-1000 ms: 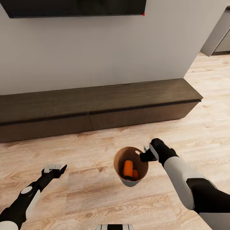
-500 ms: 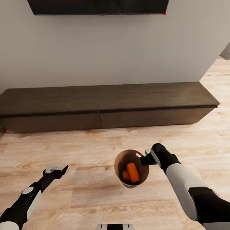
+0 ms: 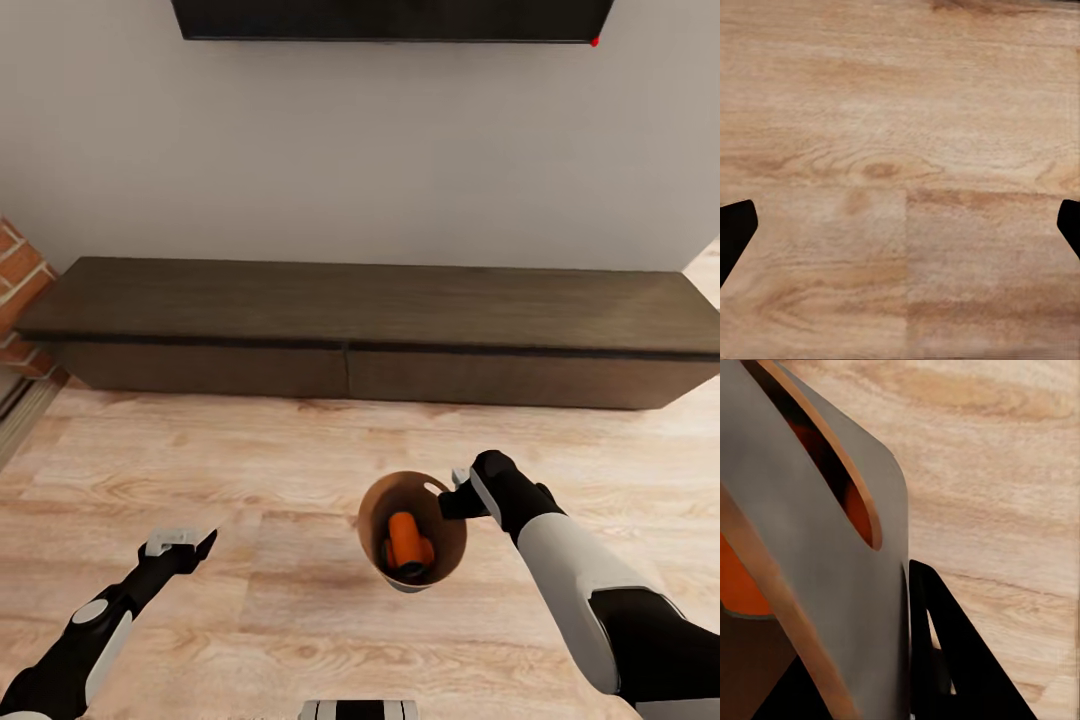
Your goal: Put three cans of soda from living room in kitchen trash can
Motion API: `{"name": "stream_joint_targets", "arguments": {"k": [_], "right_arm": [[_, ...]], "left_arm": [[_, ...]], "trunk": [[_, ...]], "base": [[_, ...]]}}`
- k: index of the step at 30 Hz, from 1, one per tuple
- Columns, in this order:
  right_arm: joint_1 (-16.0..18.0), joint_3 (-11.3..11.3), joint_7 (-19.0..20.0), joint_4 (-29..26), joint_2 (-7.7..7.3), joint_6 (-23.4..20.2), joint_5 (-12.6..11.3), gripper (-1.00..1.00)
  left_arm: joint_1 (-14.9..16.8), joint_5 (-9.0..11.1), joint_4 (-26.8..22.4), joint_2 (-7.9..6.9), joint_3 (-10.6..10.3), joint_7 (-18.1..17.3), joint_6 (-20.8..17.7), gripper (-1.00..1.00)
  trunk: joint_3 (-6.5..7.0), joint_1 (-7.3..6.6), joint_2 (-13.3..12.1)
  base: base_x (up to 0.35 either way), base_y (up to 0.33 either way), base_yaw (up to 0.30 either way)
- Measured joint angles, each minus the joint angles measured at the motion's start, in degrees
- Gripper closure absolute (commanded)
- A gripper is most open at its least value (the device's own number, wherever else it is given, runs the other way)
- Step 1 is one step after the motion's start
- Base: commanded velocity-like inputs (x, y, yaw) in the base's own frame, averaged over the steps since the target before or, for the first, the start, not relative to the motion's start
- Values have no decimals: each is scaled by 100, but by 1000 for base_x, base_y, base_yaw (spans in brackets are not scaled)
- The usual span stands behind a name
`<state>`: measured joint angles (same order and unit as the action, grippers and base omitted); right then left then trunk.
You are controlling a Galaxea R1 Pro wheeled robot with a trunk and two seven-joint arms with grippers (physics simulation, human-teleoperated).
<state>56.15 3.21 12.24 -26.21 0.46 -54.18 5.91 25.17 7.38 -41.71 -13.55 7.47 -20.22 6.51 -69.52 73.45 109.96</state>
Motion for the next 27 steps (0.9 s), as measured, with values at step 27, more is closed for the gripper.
{"name": "stream_joint_targets", "arguments": {"k": [27], "right_arm": [[-27,335,620,7,5,303,28,100]], "left_arm": [[-3,-13,67,1,0,-25,-43,-100]], "trunk": [[-53,0,0]], "base": [[85,83,234]]}}
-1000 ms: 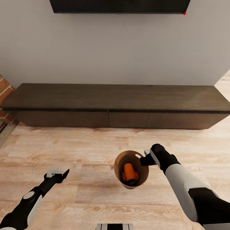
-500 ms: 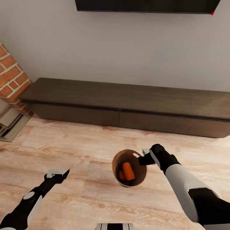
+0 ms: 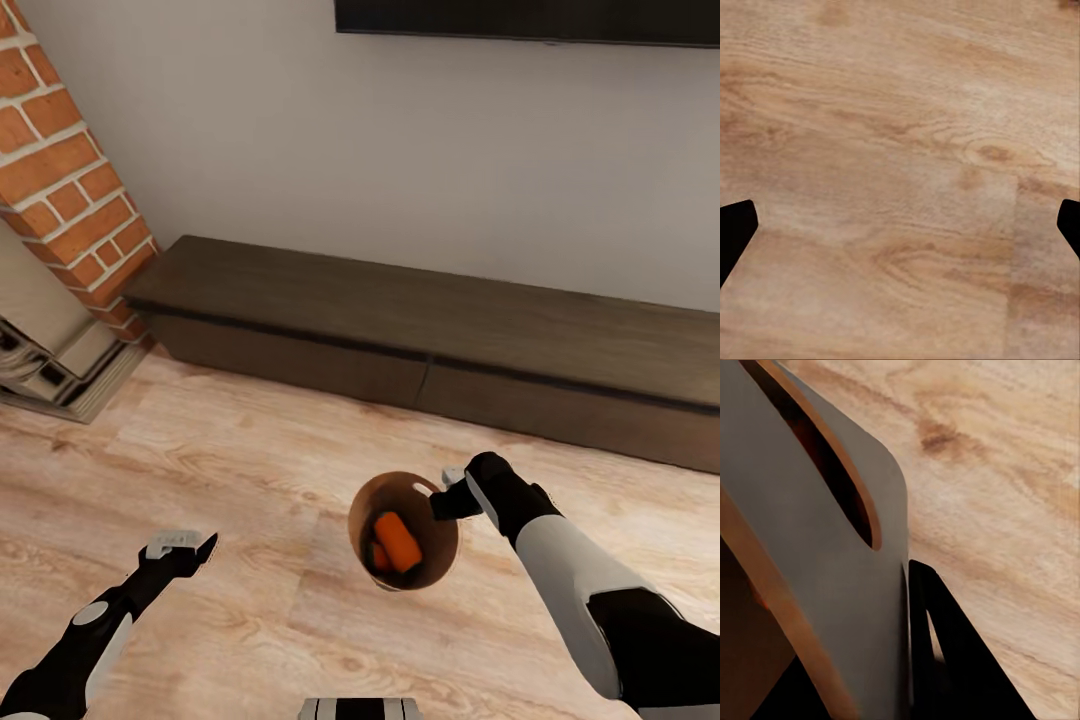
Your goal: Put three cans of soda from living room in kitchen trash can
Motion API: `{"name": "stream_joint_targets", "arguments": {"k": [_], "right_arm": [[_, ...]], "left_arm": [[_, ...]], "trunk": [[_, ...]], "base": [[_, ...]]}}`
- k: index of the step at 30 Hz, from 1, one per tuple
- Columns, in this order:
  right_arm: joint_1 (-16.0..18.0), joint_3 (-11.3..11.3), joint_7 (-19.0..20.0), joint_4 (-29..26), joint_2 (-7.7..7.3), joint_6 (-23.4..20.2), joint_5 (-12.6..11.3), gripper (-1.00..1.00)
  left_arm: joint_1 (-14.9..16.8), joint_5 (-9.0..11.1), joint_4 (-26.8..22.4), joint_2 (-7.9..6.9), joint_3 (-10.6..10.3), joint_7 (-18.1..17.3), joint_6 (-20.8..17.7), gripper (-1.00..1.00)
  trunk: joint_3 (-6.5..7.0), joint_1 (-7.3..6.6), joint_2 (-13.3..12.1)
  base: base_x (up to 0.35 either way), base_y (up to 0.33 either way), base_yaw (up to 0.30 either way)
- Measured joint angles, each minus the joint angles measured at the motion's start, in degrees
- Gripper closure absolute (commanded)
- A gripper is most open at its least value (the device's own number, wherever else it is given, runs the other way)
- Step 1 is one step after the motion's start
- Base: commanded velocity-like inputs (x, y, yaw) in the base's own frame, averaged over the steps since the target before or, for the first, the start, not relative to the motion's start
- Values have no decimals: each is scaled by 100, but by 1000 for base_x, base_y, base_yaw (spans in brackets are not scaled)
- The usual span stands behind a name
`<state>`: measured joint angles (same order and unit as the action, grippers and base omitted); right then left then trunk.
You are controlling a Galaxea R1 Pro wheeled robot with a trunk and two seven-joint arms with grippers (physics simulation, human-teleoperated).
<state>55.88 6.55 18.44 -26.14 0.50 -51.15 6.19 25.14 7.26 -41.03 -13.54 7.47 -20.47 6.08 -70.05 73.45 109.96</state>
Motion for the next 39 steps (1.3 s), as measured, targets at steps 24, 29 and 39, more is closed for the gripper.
{"name": "stream_joint_targets", "arguments": {"k": [24,29,39], "right_arm": [[-105,217,-29,-7,18,7,-20,100],[-105,220,-36,-8,19,0,-67,100],[-105,214,-47,-7,19,2,-64,100]], "left_arm": [[0,13,2,0,0,-9,-5,-100],[0,5,7,3,0,-7,-8,-100],[0,4,7,0,0,-9,-10,-100]], "trunk": [[-52,0,0],[-57,0,0],[-45,0,0]], "base": [[142,245,233],[121,300,96],[144,301,-63]]}}
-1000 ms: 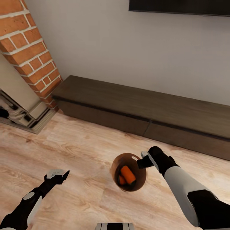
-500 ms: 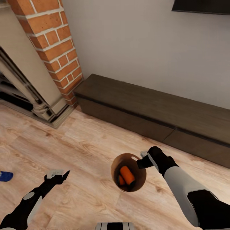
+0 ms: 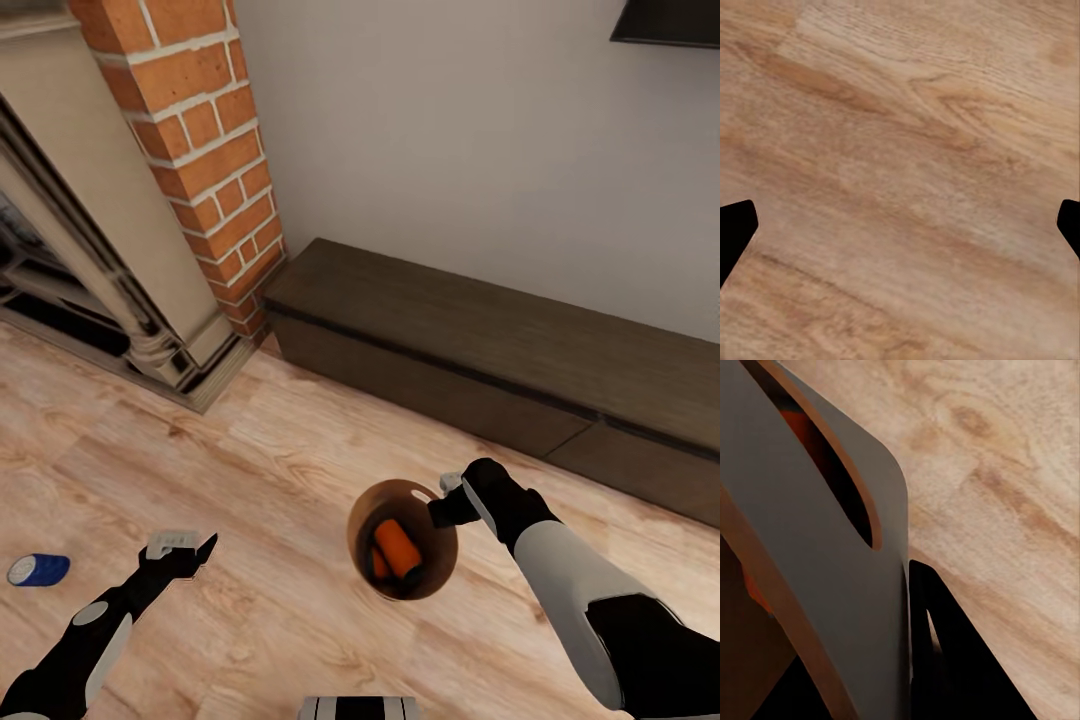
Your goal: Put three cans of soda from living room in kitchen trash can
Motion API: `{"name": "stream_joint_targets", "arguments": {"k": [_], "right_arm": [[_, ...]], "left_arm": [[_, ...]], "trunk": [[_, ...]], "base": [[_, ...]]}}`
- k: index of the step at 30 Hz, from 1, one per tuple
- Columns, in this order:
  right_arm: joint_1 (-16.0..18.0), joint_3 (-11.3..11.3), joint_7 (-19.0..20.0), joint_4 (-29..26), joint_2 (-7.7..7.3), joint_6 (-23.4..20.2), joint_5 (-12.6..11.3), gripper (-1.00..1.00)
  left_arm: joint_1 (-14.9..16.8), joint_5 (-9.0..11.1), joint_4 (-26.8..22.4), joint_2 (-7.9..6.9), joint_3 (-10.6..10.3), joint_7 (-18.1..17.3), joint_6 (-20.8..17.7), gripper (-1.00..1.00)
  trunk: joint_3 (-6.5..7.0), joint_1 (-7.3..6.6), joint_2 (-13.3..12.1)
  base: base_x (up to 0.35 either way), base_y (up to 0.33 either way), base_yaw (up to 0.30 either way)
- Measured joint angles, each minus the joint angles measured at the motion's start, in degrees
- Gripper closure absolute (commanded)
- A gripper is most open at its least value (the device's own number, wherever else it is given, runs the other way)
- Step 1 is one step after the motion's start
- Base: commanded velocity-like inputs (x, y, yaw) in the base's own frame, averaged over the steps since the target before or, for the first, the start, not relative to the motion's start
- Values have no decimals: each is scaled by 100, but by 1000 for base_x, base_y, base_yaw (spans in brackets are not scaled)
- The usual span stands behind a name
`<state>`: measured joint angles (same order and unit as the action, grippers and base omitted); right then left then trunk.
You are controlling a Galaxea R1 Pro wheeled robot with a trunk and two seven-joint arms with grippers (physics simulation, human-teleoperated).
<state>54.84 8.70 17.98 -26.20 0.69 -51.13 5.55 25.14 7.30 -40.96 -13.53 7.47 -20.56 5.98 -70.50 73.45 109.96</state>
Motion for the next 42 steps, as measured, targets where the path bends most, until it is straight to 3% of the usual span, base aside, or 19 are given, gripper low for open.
{"name": "stream_joint_targets", "arguments": {"k": [18,42], "right_arm": [[0,2,78,-1,1,3,-6,100],[0,-6,34,8,6,-1,-12,100]], "left_arm": [[0,-9,8,0,0,-20,-200,-100],[0,-11,8,5,-17,-25,-198,-100]], "trunk": [[101,0,0],[111,0,0]], "base": [[22,314,-200],[0,319,-11]]}}
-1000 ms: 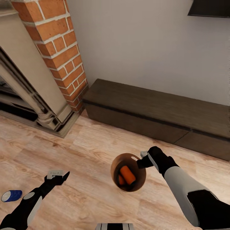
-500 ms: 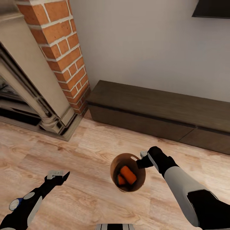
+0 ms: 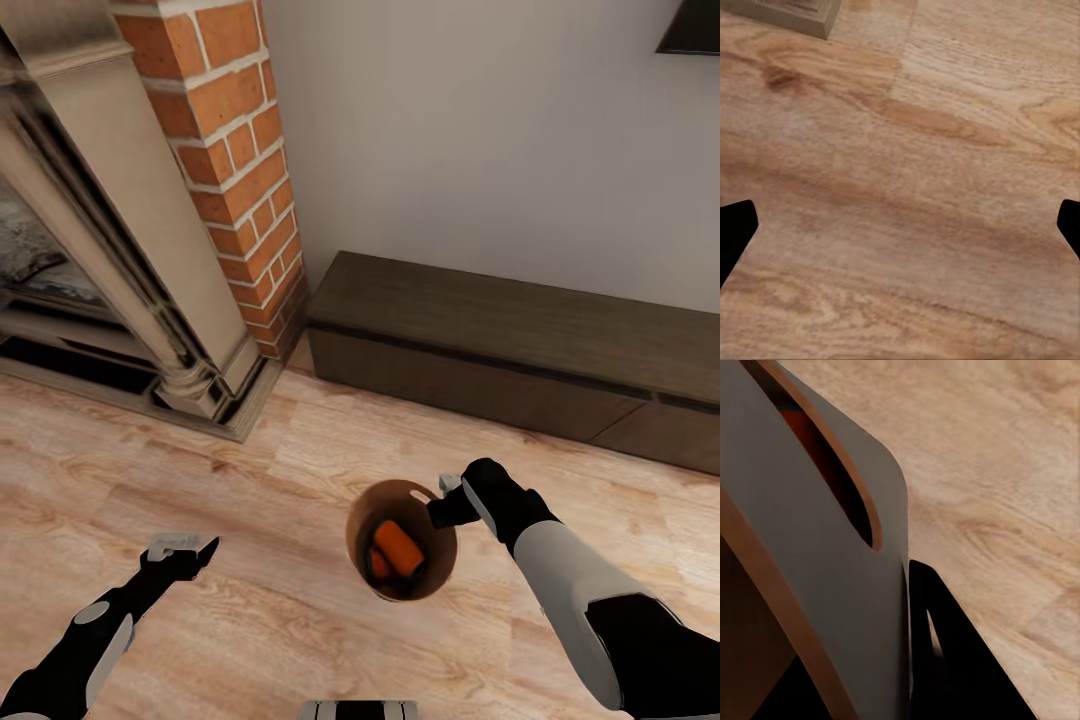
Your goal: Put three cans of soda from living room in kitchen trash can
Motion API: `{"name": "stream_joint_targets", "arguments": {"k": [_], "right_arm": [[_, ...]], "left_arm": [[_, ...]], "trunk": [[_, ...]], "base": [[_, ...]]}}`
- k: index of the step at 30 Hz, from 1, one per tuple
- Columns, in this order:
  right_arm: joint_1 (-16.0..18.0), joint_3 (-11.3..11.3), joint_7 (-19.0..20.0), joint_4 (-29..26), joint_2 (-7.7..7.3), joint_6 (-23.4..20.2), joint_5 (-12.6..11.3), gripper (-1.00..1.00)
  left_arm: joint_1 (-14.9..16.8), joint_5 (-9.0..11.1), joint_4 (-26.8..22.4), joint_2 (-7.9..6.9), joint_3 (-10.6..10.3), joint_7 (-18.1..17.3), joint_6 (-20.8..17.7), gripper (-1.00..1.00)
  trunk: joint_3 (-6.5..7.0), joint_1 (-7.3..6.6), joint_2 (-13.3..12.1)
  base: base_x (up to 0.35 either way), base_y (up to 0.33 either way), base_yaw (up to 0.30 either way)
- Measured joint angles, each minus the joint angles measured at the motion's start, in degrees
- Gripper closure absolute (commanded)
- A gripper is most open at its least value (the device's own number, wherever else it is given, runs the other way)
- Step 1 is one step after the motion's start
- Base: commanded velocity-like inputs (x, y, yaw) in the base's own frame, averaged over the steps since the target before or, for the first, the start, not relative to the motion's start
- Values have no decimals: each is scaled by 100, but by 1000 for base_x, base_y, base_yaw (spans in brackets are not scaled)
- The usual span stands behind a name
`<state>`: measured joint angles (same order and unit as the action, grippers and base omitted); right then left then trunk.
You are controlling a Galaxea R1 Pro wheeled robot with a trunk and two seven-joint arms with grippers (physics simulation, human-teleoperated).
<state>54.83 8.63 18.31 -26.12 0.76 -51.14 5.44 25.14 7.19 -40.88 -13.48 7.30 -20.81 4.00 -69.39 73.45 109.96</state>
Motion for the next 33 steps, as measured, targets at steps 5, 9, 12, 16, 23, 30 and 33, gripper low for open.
{"name": "stream_joint_targets", "arguments": {"k": [5,9,12,16,23,30,33], "right_arm": [[-4,2,-17,0,2,3,20,100],[-8,8,-24,1,21,2,31,100],[-8,2,-21,0,32,-5,-14,100],[-9,8,-31,6,41,0,35,100],[-9,1,-38,9,54,-3,28,100],[-9,-5,-27,8,54,-13,-41,100],[-9,-3,-28,9,49,-10,-15,100]], "left_arm": [[0,-6,-2,2,0,0,0,-100],[0,-7,-4,3,-1,2,3,-100],[0,-7,-2,4,-1,2,4,-100],[0,-7,0,8,-1,5,4,-100],[0,-7,1,14,-49,7,4,-100],[0,-7,1,14,-101,12,6,-100],[0,-7,1,24,-104,22,14,-100]], "trunk": [[0,0,0],[0,0,0],[0,0,0],[0,0,0],[0,0,0],[0,0,0],[0,0,0]], "base": [[0,320,0],[0,320,0],[0,320,0],[0,320,0],[0,320,0],[0,255,0],[0,53,0]]}}
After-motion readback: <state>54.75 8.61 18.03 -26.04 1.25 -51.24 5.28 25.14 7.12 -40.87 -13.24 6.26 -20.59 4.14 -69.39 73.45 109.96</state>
